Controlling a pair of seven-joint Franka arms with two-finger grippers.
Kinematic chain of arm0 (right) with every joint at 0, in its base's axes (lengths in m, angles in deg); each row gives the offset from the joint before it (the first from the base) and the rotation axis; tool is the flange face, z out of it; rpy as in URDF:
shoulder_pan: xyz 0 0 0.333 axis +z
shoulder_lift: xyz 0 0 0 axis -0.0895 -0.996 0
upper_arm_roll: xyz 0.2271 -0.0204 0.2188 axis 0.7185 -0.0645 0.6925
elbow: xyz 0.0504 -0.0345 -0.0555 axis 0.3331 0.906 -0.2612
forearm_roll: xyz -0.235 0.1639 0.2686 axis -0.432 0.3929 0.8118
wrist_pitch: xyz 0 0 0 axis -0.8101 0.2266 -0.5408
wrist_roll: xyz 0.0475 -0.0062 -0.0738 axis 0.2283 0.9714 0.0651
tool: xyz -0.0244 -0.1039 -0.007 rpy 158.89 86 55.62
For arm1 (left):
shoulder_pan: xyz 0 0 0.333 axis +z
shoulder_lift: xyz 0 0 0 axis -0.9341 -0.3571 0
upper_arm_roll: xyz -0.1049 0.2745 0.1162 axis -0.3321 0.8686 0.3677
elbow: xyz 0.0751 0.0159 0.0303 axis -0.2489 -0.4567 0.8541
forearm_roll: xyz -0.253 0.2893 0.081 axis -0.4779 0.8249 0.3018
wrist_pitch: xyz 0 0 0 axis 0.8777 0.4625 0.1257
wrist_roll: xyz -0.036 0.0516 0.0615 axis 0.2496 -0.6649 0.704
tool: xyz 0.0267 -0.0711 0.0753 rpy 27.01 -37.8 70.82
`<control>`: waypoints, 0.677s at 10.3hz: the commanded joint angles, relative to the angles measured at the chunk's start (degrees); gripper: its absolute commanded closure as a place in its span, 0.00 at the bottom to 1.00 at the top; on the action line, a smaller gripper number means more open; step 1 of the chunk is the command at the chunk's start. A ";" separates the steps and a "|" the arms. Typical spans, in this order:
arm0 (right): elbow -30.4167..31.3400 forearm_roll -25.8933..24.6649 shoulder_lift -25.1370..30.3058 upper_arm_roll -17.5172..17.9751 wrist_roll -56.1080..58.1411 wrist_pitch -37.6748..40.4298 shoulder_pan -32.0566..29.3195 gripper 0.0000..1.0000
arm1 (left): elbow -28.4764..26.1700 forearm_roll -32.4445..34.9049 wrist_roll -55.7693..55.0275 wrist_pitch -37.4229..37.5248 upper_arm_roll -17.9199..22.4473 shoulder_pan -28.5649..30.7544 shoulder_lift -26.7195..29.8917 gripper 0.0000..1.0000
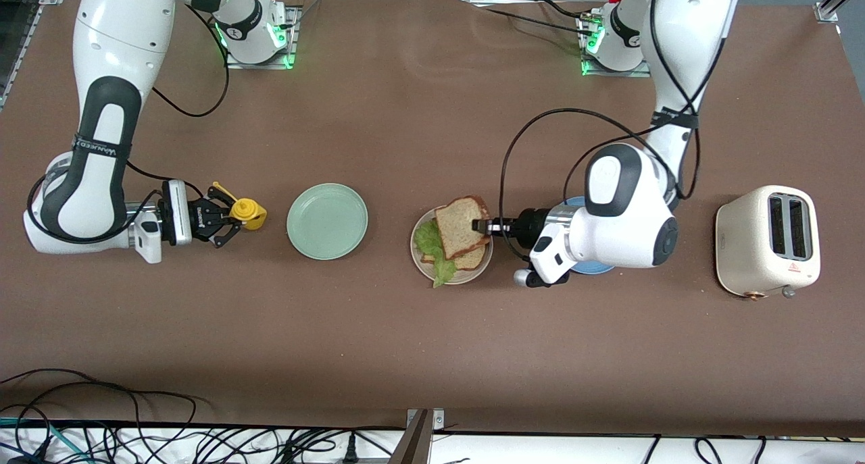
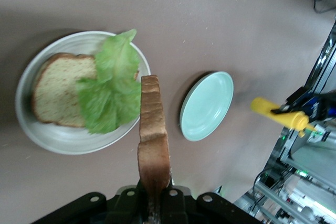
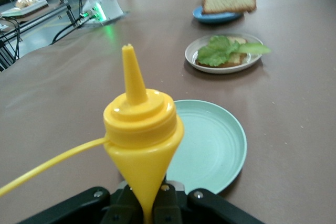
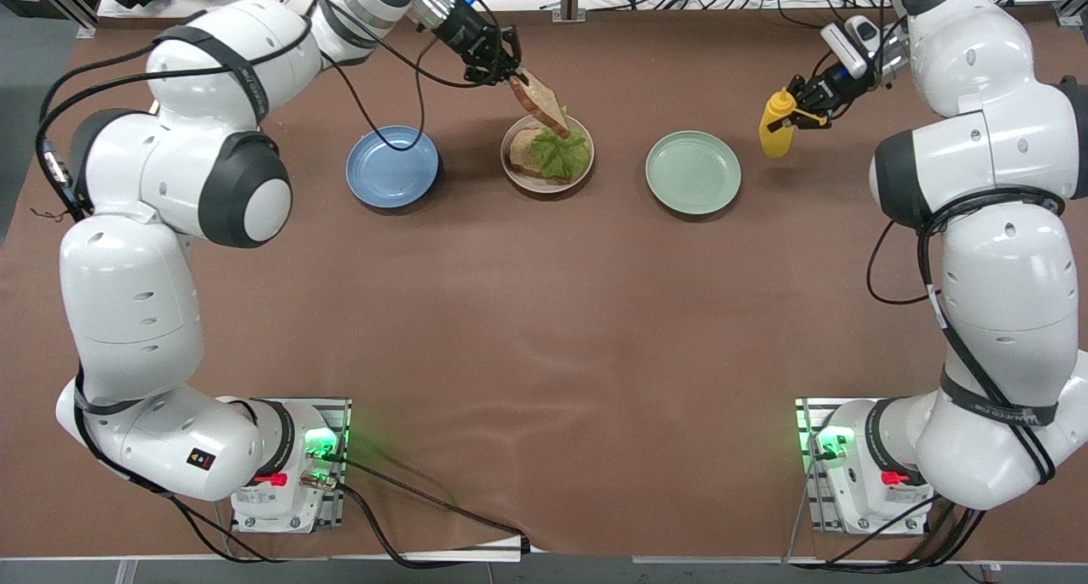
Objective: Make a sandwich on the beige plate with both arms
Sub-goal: 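Lower the bread onto the lettuce while the right gripper releases the mustard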
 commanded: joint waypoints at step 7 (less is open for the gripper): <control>1.87 4.41 -3.72 10.97 13.79 1.05 -10.72 1.00 | 1.96 -6.40 -1.38 -3.27 0.87 -3.49 -5.04 1.00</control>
